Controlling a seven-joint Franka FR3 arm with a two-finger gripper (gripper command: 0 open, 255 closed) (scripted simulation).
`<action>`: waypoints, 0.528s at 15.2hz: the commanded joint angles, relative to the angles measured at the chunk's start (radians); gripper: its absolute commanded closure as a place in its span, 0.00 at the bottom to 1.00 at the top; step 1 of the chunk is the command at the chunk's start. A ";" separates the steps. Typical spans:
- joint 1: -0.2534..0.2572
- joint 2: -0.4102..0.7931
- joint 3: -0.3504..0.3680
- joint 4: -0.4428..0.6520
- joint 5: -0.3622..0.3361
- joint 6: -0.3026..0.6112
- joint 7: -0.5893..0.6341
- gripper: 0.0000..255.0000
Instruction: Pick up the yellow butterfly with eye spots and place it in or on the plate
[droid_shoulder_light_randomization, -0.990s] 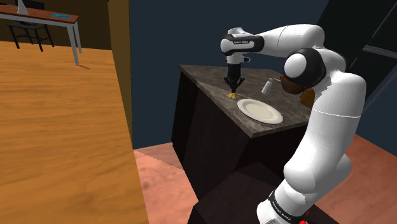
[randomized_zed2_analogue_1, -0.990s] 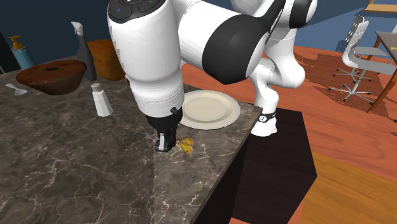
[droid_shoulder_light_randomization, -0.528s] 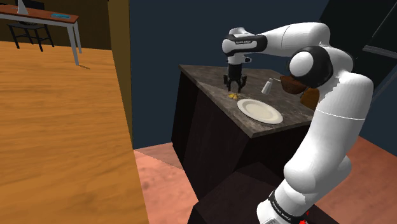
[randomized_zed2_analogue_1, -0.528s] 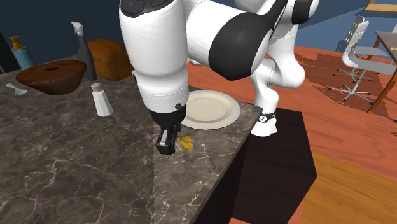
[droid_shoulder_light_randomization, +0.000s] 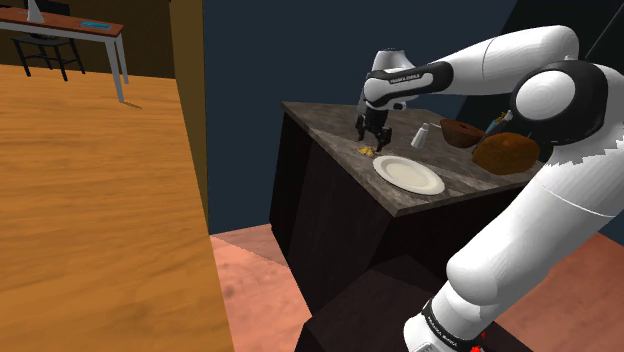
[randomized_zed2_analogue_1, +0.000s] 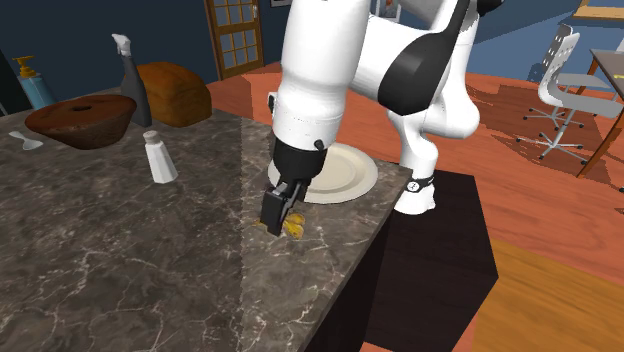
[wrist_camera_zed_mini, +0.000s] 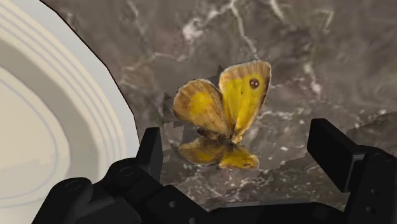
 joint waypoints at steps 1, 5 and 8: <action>-0.002 0.003 -0.002 -0.022 -0.003 0.028 0.004 0.00; -0.004 0.010 -0.004 -0.034 -0.004 0.048 0.005 0.00; -0.004 0.010 -0.004 -0.034 -0.004 0.048 0.005 0.00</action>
